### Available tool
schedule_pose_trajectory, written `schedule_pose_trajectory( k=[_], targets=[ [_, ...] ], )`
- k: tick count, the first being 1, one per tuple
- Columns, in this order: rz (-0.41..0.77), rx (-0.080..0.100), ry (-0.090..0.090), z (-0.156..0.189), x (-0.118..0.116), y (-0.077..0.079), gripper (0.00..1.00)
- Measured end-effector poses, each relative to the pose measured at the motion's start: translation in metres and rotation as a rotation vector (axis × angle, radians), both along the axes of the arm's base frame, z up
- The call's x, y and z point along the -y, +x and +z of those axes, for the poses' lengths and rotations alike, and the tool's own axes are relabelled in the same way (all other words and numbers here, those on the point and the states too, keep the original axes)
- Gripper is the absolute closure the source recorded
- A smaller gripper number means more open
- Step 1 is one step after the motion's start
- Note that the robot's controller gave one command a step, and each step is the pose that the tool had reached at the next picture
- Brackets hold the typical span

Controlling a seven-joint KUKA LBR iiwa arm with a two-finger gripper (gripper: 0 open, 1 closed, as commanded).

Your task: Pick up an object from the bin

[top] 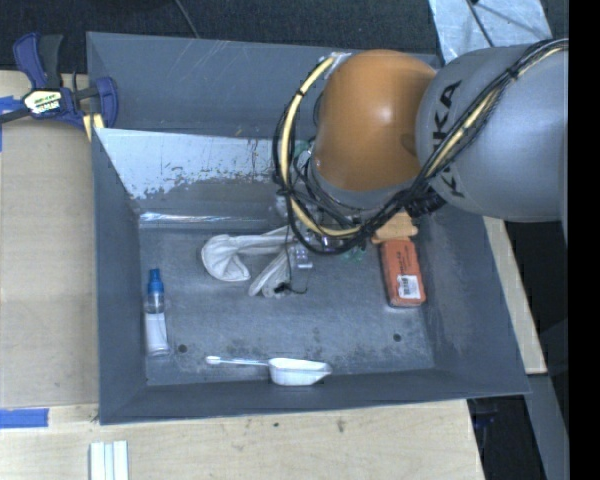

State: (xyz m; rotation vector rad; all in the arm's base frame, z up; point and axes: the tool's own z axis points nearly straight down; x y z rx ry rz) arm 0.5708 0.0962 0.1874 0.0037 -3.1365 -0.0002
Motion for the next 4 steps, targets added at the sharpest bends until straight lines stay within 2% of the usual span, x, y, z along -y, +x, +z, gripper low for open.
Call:
schedule_pose_trajectory(
  k=[1,2,3,4],
  targets=[
    [-0.002,0.008,0.001,0.005,0.0,0.002,0.0],
    [0.01,0.017,0.002,-0.036,0.006,0.023,0.0],
    [0.123,0.01,0.0,-0.09,-0.006,0.028,0.0],
    [0.087,0.011,0.002,-0.115,-0.025,0.055,1.0]
  ],
)
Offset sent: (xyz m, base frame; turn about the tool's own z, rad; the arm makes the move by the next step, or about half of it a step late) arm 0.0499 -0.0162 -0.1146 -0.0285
